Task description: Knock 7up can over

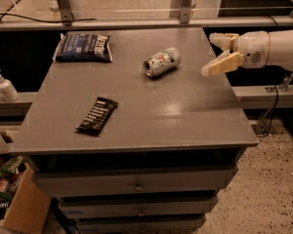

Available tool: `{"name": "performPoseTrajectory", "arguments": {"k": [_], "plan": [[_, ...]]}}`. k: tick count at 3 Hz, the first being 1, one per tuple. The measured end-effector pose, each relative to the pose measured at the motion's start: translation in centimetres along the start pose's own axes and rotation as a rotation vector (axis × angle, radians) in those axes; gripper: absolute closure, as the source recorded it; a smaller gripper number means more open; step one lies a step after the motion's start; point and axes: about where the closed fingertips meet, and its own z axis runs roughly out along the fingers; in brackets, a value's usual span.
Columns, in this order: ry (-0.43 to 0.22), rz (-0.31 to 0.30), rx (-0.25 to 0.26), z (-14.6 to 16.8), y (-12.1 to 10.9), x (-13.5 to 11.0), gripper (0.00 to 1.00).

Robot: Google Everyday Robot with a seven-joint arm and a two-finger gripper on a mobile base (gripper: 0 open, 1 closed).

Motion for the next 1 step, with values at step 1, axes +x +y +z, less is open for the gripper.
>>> {"name": "performPoseTrajectory", "arguments": {"k": [1], "plan": [[-0.001,0.0,0.007,-0.16,-0.14,0.0,0.0]]}}
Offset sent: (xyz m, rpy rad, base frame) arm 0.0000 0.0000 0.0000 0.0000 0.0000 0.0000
